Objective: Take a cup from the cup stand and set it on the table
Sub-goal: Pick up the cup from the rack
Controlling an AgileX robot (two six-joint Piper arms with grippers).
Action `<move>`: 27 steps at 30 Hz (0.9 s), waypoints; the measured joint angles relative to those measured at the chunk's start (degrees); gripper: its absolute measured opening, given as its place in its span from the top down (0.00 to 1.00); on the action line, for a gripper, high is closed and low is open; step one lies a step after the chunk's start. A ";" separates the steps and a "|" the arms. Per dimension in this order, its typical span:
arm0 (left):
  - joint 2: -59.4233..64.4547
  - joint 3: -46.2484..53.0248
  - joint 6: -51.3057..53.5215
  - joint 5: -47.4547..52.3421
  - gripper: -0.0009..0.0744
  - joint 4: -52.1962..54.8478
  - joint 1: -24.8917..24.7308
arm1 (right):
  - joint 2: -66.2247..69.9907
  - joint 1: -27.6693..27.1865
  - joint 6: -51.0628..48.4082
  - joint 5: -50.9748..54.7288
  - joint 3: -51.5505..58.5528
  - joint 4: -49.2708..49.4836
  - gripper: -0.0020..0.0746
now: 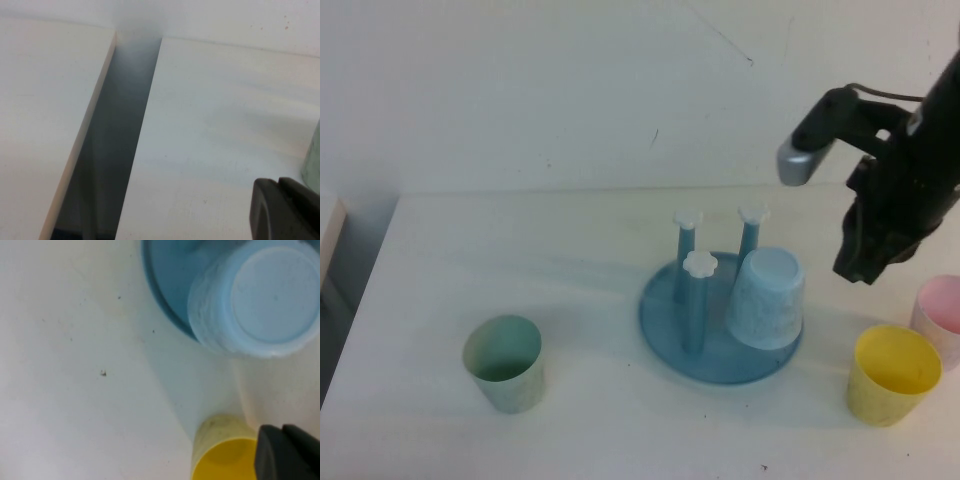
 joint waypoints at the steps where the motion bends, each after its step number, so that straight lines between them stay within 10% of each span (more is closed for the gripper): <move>1: 0.00 0.00 0.00 0.00 0.99 0.00 0.00 | 1.16 0.69 0.00 0.00 -1.13 -0.14 0.98; 9: 0.00 0.00 0.00 0.00 0.99 0.00 0.00 | 5.09 2.73 -1.07 -0.11 -6.59 -0.21 0.86; 17: 0.00 0.00 0.00 0.00 0.99 0.00 0.00 | 5.49 2.73 -2.40 -0.11 -7.01 0.61 0.15; 27: 0.00 0.00 0.12 0.00 0.99 0.00 0.00 | 12.24 3.54 -2.52 -0.11 -9.36 1.02 0.07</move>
